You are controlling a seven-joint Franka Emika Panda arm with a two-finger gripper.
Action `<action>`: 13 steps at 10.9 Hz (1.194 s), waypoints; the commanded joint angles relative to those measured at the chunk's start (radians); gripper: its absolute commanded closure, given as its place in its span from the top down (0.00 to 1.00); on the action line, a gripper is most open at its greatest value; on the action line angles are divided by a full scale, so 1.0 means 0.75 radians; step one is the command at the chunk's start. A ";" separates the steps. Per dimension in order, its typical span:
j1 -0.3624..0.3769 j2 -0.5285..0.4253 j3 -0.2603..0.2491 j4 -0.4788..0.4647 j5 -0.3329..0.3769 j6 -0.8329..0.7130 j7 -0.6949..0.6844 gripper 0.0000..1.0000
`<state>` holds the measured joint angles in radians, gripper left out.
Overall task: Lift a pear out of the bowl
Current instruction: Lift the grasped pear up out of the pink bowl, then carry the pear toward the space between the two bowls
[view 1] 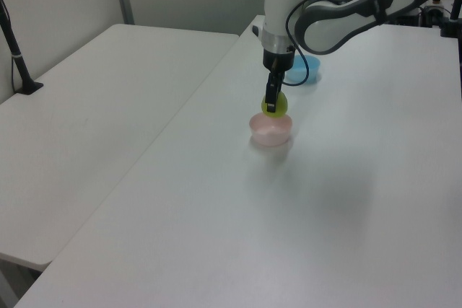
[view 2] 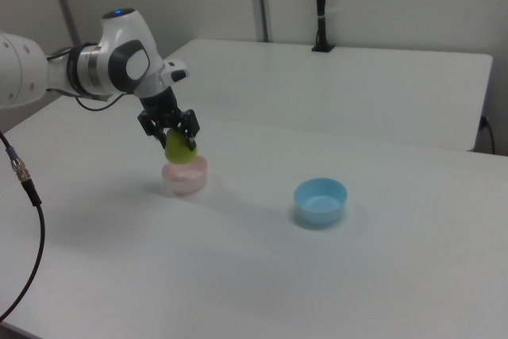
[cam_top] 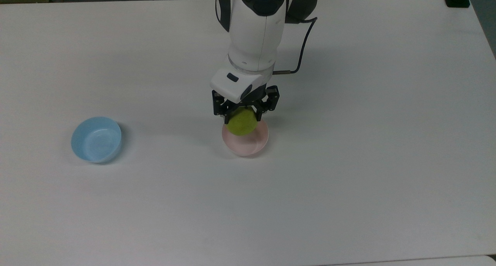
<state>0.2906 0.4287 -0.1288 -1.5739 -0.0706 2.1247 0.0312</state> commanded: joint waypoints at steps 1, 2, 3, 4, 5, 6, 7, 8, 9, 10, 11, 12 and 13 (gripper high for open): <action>0.013 -0.150 -0.010 -0.010 0.008 -0.151 0.030 0.47; 0.005 -0.175 -0.010 -0.004 0.008 -0.184 0.030 0.47; -0.007 -0.187 -0.022 -0.004 0.008 -0.184 0.022 0.47; -0.039 -0.187 -0.025 -0.004 0.006 -0.178 0.014 0.47; -0.078 -0.183 -0.025 -0.004 0.008 -0.168 0.006 0.47; -0.143 -0.179 -0.023 -0.004 0.014 -0.162 -0.047 0.47; -0.187 -0.177 -0.023 -0.004 0.039 -0.138 -0.102 0.47; -0.219 -0.167 -0.025 -0.004 0.061 -0.101 -0.147 0.48; -0.258 -0.142 -0.025 -0.004 0.061 -0.060 -0.174 0.47; -0.283 -0.110 -0.025 -0.004 0.057 -0.027 -0.183 0.48; -0.305 -0.077 -0.025 -0.004 0.057 0.010 -0.203 0.48; -0.312 -0.036 -0.025 -0.004 0.055 0.046 -0.209 0.48; -0.310 0.015 -0.023 -0.004 0.051 0.095 -0.209 0.50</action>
<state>0.0572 0.3778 -0.1454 -1.5725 -0.0447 2.1198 -0.0971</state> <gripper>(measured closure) 0.220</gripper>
